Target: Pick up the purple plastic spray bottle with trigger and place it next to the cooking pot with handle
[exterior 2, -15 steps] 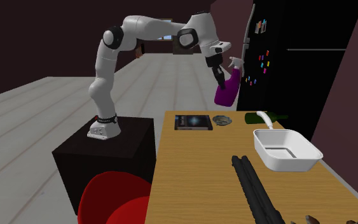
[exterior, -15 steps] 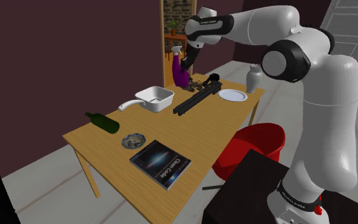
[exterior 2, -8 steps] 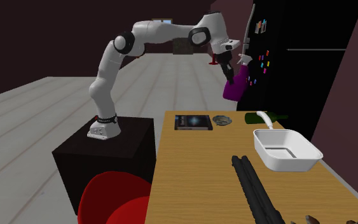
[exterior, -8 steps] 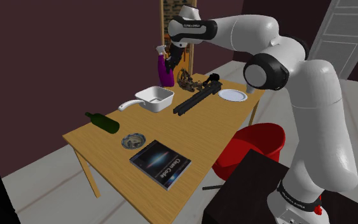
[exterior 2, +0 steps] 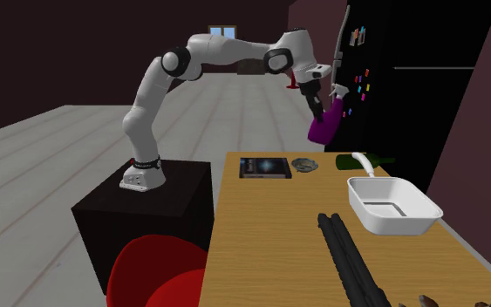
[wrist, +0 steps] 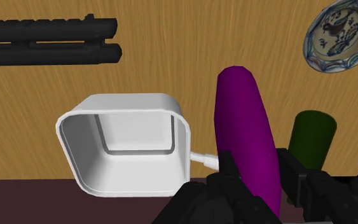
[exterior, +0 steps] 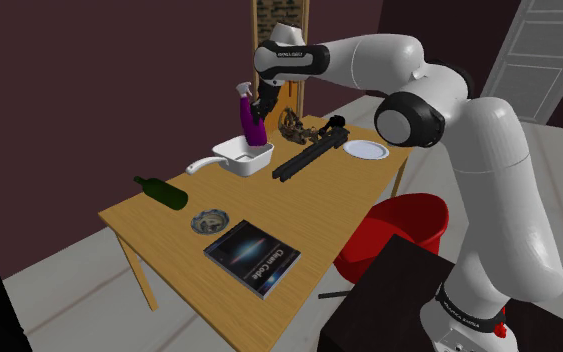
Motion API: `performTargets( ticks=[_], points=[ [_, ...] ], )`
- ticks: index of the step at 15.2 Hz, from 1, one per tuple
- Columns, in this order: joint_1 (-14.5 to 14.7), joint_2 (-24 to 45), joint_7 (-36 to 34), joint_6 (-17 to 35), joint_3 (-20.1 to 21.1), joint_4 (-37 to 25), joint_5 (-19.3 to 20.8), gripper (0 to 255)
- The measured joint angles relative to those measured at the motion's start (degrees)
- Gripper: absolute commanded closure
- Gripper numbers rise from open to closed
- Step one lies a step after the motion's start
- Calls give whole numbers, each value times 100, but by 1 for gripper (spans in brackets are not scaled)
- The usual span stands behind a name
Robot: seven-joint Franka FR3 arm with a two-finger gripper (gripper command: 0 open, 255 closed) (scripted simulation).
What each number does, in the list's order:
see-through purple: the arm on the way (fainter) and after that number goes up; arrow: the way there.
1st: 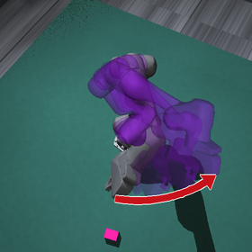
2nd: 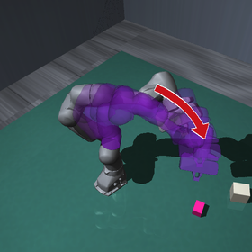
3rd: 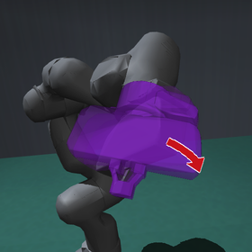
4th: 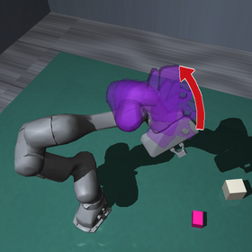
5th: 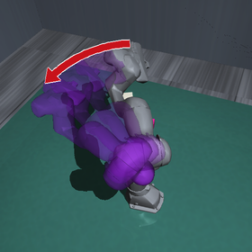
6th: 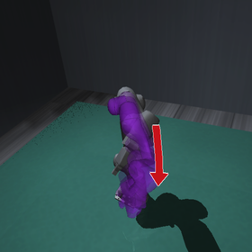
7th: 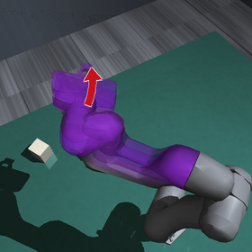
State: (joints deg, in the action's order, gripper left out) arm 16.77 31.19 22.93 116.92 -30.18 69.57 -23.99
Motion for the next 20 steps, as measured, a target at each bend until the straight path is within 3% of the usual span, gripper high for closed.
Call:
performTargets(
  ticks=[20],
  points=[
    [125,174,388,1383,169,1268,-290,255]
  ],
)
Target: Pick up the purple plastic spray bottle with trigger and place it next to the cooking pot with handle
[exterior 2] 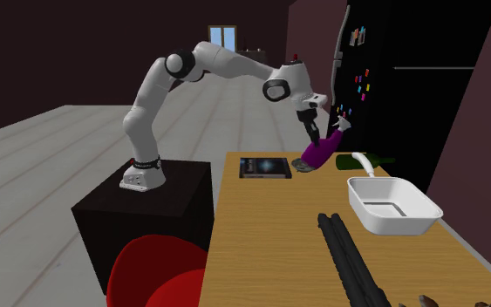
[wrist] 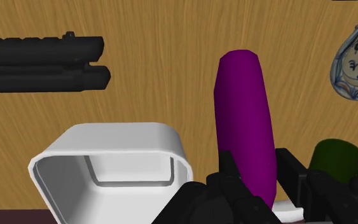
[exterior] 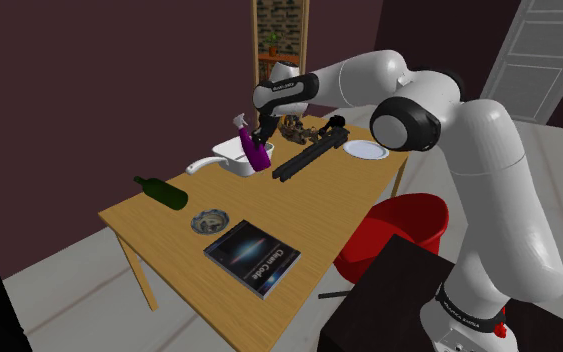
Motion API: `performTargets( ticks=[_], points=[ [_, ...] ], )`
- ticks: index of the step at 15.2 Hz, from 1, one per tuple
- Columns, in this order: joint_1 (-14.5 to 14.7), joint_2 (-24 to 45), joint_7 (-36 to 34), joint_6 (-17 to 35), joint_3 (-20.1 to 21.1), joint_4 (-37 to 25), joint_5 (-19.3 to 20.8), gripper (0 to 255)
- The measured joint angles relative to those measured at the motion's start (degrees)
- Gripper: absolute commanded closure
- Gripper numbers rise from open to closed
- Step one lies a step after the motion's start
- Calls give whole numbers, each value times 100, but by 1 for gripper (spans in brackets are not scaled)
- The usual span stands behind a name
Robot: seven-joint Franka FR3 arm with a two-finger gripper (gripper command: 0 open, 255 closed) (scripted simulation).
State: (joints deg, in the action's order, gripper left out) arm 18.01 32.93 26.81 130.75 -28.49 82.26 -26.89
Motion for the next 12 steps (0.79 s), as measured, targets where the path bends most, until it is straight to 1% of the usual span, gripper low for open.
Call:
performTargets(
  ticks=[4,12],
  points=[
    [4,61,93,267,54,217,-86,255],
    [-62,309,277,699,198,418,-291,255]
  ],
)
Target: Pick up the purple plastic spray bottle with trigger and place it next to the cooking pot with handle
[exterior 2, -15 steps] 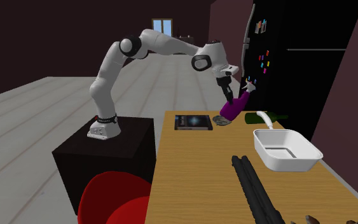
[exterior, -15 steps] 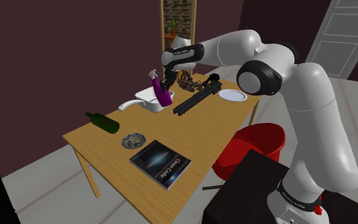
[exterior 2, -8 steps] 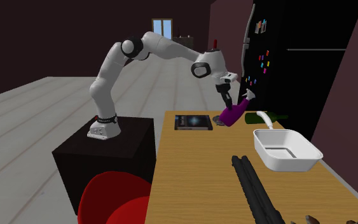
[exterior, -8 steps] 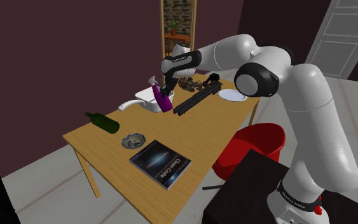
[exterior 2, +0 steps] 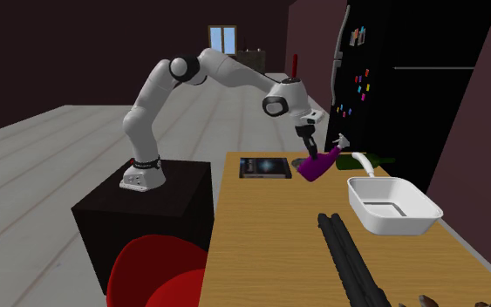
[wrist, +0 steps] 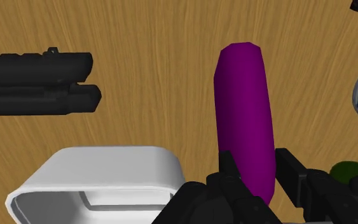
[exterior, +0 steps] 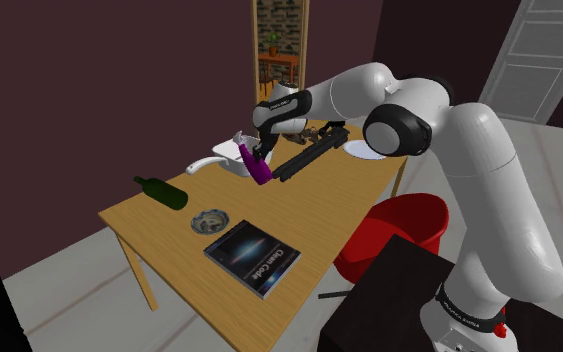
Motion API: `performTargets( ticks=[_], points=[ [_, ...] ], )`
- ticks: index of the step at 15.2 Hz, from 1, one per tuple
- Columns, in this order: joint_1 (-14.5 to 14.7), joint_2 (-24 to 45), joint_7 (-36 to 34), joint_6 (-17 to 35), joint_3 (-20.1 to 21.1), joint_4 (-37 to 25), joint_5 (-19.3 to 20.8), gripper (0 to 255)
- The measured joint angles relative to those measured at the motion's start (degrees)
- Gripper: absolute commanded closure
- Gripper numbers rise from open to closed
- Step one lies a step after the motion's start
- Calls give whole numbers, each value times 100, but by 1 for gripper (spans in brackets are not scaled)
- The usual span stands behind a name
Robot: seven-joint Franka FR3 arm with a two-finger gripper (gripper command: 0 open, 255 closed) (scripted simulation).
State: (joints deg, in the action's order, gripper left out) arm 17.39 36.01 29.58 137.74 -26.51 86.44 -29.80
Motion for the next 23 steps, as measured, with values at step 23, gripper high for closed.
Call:
performTargets(
  ticks=[23],
  points=[
    [-271,782,489,983,469,151,-548,255]
  ],
)
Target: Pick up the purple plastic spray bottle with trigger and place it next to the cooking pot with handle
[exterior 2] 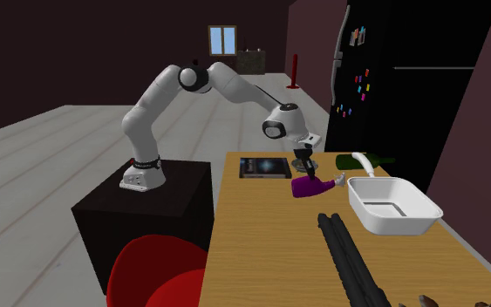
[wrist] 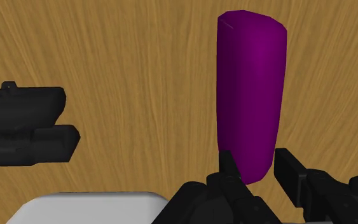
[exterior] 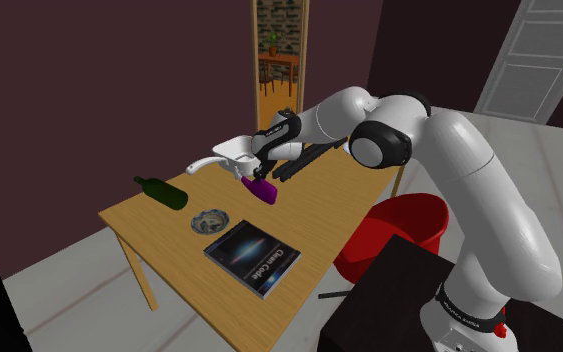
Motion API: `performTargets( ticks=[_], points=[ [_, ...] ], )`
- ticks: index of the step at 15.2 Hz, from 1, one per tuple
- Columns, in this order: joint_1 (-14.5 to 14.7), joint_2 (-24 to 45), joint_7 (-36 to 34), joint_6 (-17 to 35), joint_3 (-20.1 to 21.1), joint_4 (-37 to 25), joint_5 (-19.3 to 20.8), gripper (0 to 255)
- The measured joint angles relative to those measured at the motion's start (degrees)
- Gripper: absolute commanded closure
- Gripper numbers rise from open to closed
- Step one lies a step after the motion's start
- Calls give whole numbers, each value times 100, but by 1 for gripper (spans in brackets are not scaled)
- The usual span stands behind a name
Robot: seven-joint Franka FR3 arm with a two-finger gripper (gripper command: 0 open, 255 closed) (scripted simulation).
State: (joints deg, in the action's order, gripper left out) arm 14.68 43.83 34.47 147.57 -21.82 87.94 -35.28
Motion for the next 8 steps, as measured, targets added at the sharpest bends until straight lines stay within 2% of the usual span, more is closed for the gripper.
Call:
performTargets(
  ticks=[3,4,8],
  points=[
    [2,5,-2,8,1,-2,-2,255],
    [0,8,-3,2,1,-9,-1,0],
    [-18,44,6,-14,8,-8,-3,0]
  ],
)
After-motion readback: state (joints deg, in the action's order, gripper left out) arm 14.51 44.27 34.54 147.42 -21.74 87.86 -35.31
